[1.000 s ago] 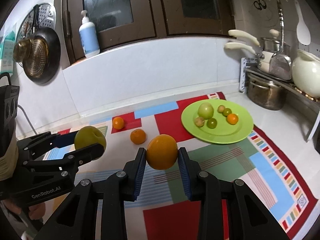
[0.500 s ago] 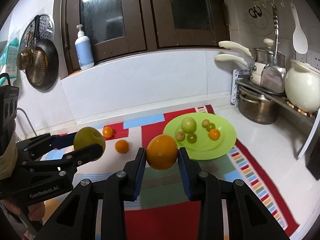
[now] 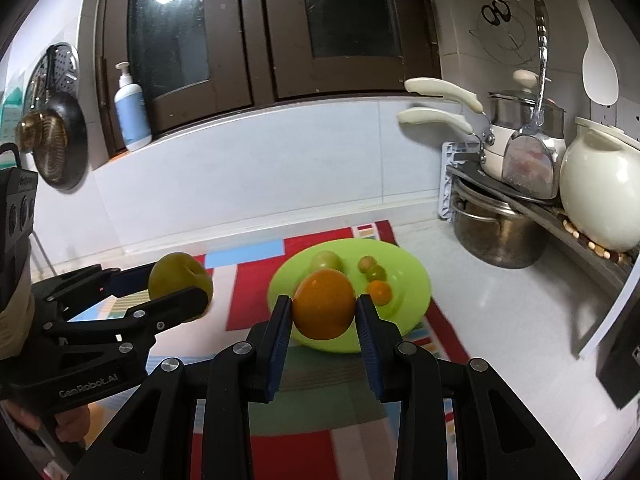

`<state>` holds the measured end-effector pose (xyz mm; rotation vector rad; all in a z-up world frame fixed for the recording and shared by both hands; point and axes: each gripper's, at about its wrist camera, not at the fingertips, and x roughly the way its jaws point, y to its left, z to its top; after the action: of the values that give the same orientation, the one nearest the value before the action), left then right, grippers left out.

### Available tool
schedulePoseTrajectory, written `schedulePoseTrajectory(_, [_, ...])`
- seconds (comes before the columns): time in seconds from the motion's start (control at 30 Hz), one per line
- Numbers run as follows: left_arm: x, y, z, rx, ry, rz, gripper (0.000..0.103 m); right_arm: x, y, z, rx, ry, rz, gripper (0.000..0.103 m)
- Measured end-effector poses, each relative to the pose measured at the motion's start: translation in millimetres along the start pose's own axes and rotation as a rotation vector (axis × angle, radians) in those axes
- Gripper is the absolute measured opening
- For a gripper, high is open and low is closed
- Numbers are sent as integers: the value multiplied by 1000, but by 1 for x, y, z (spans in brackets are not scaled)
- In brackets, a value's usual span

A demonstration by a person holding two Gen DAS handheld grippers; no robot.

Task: Organize fruits
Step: 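Carry the orange and pomelo over the lime-green plate with both grippers, then open the right gripper over the plate, then open the left gripper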

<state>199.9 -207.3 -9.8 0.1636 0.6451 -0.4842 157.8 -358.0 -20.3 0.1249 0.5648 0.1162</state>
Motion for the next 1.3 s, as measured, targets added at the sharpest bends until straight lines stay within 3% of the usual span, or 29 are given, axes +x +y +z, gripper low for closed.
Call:
schedulePoseTrajectory(0.7, [121, -9, 31, 3, 90, -77, 51, 98, -64, 13, 27, 71, -44, 34])
schedulePoseTrajectory(1.17, [181, -8, 31, 10, 166, -75, 51, 155, -87, 9, 19, 137, -61, 34])
schedulePoseTrajectory(1.27, [177, -4, 31, 5, 148, -64, 61, 159, -86, 10, 9, 137, -79, 35])
schedulePoseTrajectory(1.3, [171, -3, 32, 8, 127, -48, 64, 158, -85, 10, -2, 136, -89, 42])
